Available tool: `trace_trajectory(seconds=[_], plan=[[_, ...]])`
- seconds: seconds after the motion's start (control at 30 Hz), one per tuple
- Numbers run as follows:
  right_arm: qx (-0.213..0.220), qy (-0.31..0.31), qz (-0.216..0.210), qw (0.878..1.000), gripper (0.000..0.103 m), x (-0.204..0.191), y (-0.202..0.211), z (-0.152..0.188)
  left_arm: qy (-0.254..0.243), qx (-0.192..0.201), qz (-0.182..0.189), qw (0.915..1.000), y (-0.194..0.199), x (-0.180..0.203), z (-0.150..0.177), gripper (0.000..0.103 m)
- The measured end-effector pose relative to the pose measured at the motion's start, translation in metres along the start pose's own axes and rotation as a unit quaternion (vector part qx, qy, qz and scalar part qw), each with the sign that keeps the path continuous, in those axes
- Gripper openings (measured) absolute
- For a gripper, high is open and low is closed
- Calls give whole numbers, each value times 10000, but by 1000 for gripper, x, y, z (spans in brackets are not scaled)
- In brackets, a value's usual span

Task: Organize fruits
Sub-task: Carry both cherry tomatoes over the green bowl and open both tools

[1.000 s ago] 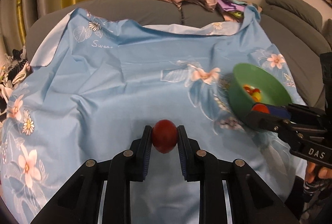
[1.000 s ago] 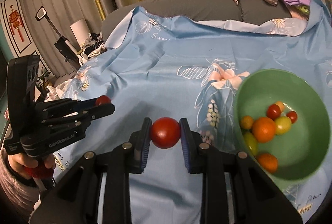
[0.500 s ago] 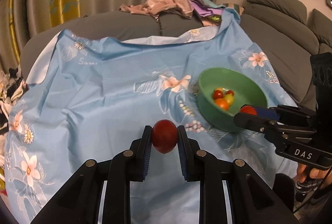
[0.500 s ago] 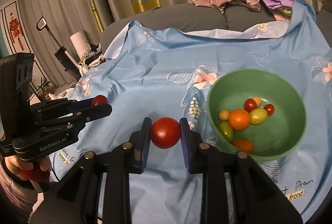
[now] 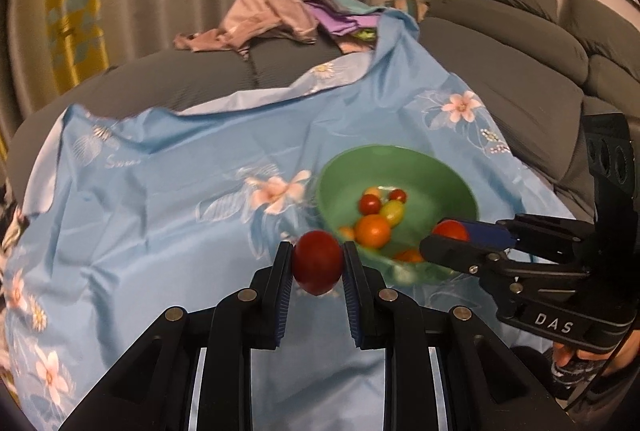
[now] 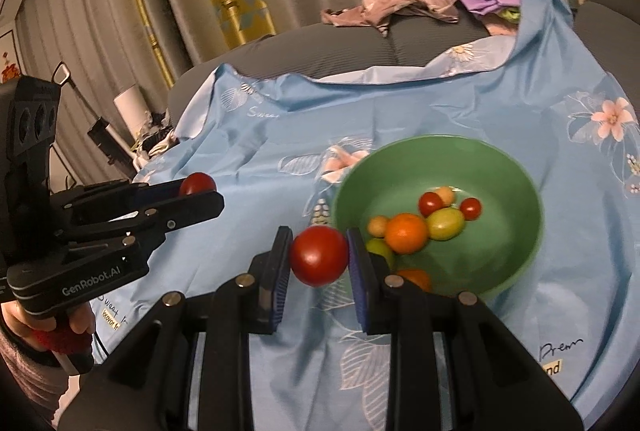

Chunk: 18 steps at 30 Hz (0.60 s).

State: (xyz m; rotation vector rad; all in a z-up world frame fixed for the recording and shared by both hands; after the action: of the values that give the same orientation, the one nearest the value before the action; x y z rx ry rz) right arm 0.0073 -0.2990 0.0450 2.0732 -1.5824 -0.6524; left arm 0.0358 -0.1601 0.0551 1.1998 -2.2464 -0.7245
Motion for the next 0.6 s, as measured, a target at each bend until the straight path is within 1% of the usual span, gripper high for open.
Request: trace_trajectory(seconds=[0.13,0.3,0.6], plan=[[36,-127,112,9999,29,15,3,2,-122,-70,138,9998,-13,15,-7,24],[54,-253,214,9994,29,33,3,3,-272,-188,220,9992,-29,31,-11,24],[-71,-434,453,9980,29,61,-7,10,-402,-417,269,9980,-63,50,-15,24]])
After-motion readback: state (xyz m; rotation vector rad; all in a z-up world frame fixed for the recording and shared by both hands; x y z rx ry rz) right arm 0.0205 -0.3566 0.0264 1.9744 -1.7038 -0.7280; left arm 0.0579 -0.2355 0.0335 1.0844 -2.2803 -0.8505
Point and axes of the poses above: each gripper's, at about its wrist camera, not at the fingertips, and y roughly against the way its jaws point, x to its right, z to its underside, the point moved 3 cm from there along -y, roughly the way its jaws point, and after that the axes turned 10 degrees about y, right-handed, at the moved point
